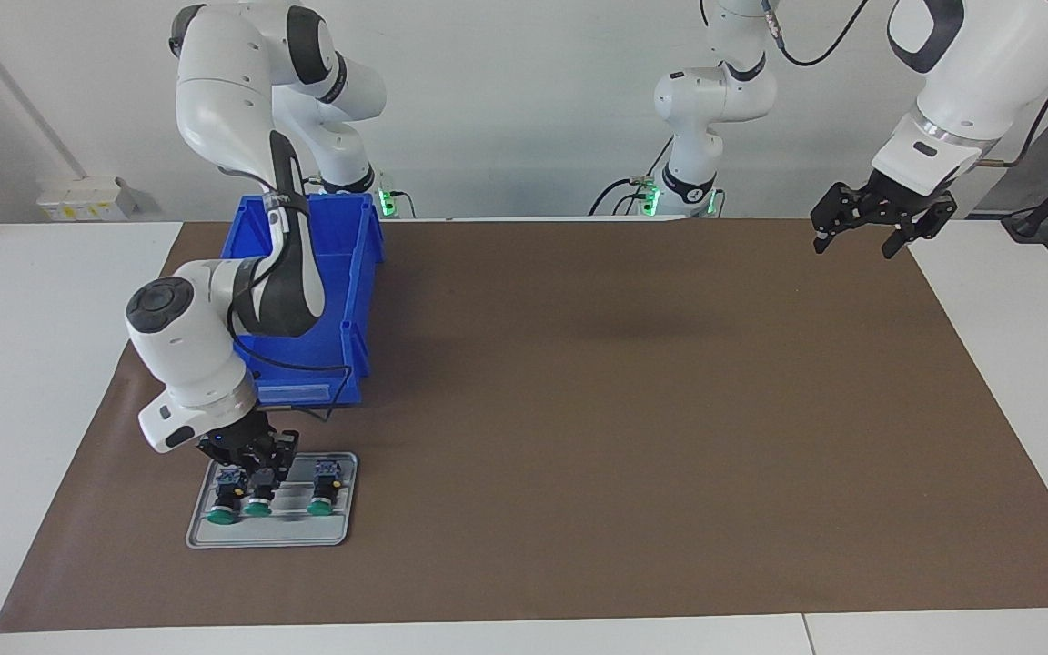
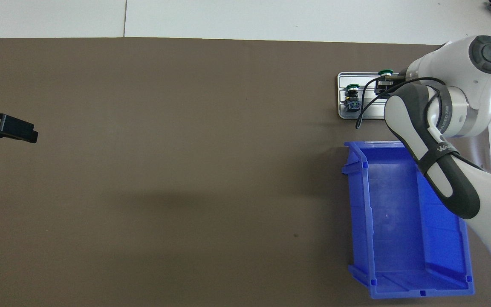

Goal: Place and press button with both arms
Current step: 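Reach the right gripper to the metal tray and grasp a green-capped button, then carry the green button with the right gripper to the table center and lower it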

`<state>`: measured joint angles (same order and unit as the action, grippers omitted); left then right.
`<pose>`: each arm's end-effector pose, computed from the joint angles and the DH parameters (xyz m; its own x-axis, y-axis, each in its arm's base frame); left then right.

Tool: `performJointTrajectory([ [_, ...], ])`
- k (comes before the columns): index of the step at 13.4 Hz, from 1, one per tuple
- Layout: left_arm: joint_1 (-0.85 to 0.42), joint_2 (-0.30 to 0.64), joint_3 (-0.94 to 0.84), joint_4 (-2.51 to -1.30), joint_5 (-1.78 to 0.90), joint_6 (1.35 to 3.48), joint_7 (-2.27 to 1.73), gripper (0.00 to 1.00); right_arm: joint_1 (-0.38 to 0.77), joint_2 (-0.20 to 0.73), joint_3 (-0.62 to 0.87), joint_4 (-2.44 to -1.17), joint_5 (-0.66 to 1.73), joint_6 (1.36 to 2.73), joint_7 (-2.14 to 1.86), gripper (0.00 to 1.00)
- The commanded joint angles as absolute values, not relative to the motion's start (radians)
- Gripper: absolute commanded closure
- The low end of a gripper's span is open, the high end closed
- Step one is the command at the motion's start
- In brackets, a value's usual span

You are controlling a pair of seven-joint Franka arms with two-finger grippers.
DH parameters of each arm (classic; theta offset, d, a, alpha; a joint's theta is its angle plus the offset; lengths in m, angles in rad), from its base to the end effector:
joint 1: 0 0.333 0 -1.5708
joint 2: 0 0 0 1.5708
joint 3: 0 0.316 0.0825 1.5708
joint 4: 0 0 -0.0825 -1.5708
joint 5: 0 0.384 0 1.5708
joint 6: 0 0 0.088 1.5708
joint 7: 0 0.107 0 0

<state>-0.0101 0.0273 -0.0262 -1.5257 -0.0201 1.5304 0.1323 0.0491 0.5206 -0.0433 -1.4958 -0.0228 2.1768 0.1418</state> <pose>0.5587 -0.0223 0.6270 0.9855 -0.1686 -0.0196 -0.1681 -0.9855 0.0236 0.7147 0.0085 0.3838 0.9799 -0.1136 0.1640 -0.1183 -0.9928 0.0191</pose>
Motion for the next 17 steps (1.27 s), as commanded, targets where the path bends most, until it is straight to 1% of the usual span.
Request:
performJointTrajectory([
  [1,-0.020,0.011,-0.020,-1.536,-0.006,1.519,0.141,0.00,0.141,0.540,-0.038,-1.353,-0.182,2.010,0.398,1.00],
  [2,-0.020,0.011,-0.020,-1.536,-0.006,1.519,0.141,0.00,0.170,0.543,-0.037,-1.330,-0.192,1.970,0.485,1.00],
  [4,-0.020,0.011,-0.020,-1.536,-0.006,1.519,0.141,0.00,0.260,0.540,-0.043,-1.315,-0.192,1.938,0.660,1.00],
  [7,-0.020,0.011,-0.020,-1.536,-0.006,1.519,0.141,0.00,0.400,0.529,-0.034,-1.315,-0.175,1.930,1.062,1.00],
  [9,-0.020,0.011,-0.020,-1.536,-0.006,1.519,0.141,0.00,0.477,0.529,-0.023,-1.318,-0.120,1.934,1.242,1.00],
  [11,-0.020,0.011,-0.020,-1.536,-0.006,1.519,0.141,0.00,0.514,0.529,-0.023,-1.322,0.016,1.951,1.447,1.00],
  [13,-0.020,0.011,-0.020,-1.536,-0.006,1.519,0.141,0.00,0.563,0.531,-0.023,-1.345,0.035,1.997,1.620,1.00],
  [15,-0.020,0.011,-0.020,-1.536,-0.006,1.519,0.141,0.00,0.613,0.540,-0.023,-1.361,0.029,2.098,1.892,1.00],
  [16,-0.020,0.011,-0.020,-1.536,-0.006,1.519,0.141,0.00,0.647,0.551,-0.025,-1.364,0.020,2.117,1.983,1.00],
  [17,-0.020,0.011,-0.020,-1.536,-0.006,1.519,0.141,0.00,0.649,0.557,-0.023,-1.365,0.020,2.118,2.058,1.00],
])
